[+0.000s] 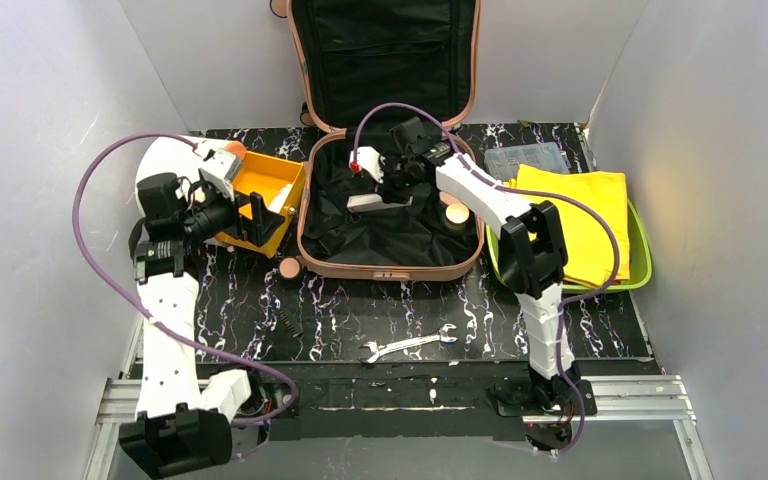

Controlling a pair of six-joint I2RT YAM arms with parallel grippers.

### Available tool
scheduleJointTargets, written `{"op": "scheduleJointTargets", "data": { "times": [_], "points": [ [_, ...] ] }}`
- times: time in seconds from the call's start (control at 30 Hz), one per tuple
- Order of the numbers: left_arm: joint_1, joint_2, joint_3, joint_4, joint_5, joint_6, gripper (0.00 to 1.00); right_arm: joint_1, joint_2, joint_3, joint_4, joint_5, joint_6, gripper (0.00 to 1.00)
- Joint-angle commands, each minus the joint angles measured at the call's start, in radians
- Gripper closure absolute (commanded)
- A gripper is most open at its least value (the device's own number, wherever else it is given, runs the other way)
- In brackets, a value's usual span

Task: Open, take out, and arrange the luggage
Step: Pick up the makeup from the center of the board.

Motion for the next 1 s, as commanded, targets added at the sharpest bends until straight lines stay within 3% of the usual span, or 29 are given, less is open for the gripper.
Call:
{"op": "scheduleJointTargets", "data": {
  "times": [0.0,0.1,0.3,0.57,0.97],
  "points": [
    [-0.002,0.094,0.079,-0.017,0.301,0.09,0.02,0.003,-0.203,-0.094,0.001,-0.081,0.032,0.66],
    [-0.031,0.181,0.136,-0.02,0.374,0.139,0.02,0.003,-0.304,-0.178,0.028,-0.108,0.047,0.66],
    [-0.164,0.362,0.236,-0.08,0.337,0.276,0.02,0.003,-0.47,-0.285,0.05,-0.158,0.088,0.66],
    [-0.286,0.573,0.379,-0.099,0.514,0.277,0.02,0.003,-0.665,-0.43,0.074,-0.243,0.114,0.64],
    [-0.401,0.668,0.456,-0.122,0.58,0.308,0.02,0.003,-0.746,-0.489,0.072,-0.312,0.117,0.64]
  ]
}}
